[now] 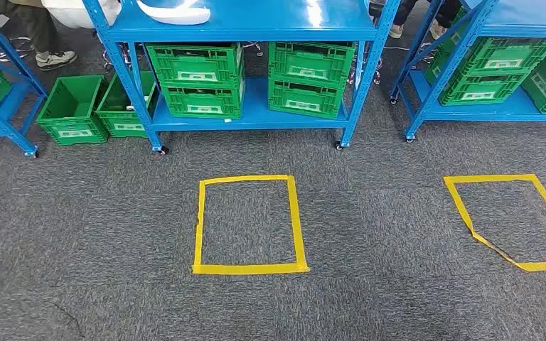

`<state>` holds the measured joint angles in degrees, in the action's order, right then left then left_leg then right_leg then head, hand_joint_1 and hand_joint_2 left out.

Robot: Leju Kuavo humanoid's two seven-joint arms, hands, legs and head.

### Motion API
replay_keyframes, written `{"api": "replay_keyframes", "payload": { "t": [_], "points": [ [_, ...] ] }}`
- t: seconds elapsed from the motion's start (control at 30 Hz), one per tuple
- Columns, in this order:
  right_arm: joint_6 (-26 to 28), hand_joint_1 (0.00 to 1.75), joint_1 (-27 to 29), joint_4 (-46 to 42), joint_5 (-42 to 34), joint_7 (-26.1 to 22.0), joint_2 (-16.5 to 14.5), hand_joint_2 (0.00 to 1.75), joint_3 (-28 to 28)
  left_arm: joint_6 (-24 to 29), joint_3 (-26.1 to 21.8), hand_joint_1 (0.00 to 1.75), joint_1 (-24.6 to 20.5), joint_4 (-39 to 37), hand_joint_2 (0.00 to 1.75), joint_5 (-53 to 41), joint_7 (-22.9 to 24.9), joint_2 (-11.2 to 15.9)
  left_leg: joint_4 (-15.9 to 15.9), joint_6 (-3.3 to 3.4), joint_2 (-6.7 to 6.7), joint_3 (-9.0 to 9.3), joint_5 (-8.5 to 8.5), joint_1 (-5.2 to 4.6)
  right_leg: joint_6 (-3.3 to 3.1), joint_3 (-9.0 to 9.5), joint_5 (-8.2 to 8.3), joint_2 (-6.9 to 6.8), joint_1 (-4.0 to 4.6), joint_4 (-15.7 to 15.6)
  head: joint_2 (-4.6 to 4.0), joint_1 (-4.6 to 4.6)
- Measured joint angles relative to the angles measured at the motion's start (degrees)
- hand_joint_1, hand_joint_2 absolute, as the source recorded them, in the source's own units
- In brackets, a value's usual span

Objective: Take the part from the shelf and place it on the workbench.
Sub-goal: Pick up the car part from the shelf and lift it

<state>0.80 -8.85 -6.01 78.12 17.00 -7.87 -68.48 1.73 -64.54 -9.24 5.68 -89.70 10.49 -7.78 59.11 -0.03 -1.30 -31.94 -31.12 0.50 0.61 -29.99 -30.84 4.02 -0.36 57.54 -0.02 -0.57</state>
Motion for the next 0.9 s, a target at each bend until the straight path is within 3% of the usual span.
{"api": "replay_keyframes", "payload": {
  "t": [0.23,0.37,0.5,0.6,0.73,0.9],
  "points": [
    [-0.01,0.0,0.0,0.0,0.62,-0.15,0.01,1.75,-0.06,0.66,0.0,0.0,0.01,0.0,0.0,0.48,-1.76,0.0,0.0,0.0,0.0,0.0,0.0,0.0,0.0,0.0,0.0,0.0,0.0,0.0,0.0,0.0],
    [0.08,0.0,0.0,0.0,0.6,-0.72,0.01,1.75,-0.2,3.4,-0.08,0.0,-0.79,0.0,0.0,2.54,-12.62,0.05,0.0,-0.01,-0.13,0.02,0.01,0.0,0.0,-0.05,0.0,-0.03,0.0,0.0,0.0,0.0],
    [0.25,0.0,-0.06,0.0,-0.09,-0.97,0.06,1.75,-1.06,7.48,-0.21,0.0,-6.44,0.0,1.75,2.43,-23.93,0.19,0.01,0.07,-0.88,-0.04,0.15,0.0,0.01,-0.04,0.01,-0.57,0.0,0.0,0.0,0.0],
    [0.29,0.0,-0.23,0.0,-1.06,-0.97,0.1,1.75,-1.85,11.2,-0.22,0.0,-12.76,-0.07,1.75,0.79,-28.94,0.45,0.01,0.04,-1.2,-0.05,0.27,0.0,0.04,0.12,0.03,-0.83,0.0,0.0,0.0,0.0],
    [0.14,0.0,-0.31,0.0,-1.44,-0.08,0.14,1.75,-3.09,14.84,-0.1,0.0,-19.44,-0.93,1.75,-0.02,-30.57,0.27,0.01,0.01,-1.1,-0.03,0.32,-0.01,0.09,0.22,0.07,-0.79,-0.01,0.01,0.0,0.0],
    [-0.92,0.0,-0.35,-0.01,-1.29,2.21,0.75,1.75,-4.39,15.32,1.17,0.0,-20.74,-2.09,1.75,-0.16,-27.67,-3.1,0.02,0.09,-0.85,-0.04,0.24,-0.04,0.1,0.19,0.06,-0.69,-0.06,-0.04,0.0,-0.01]
  ]
}}
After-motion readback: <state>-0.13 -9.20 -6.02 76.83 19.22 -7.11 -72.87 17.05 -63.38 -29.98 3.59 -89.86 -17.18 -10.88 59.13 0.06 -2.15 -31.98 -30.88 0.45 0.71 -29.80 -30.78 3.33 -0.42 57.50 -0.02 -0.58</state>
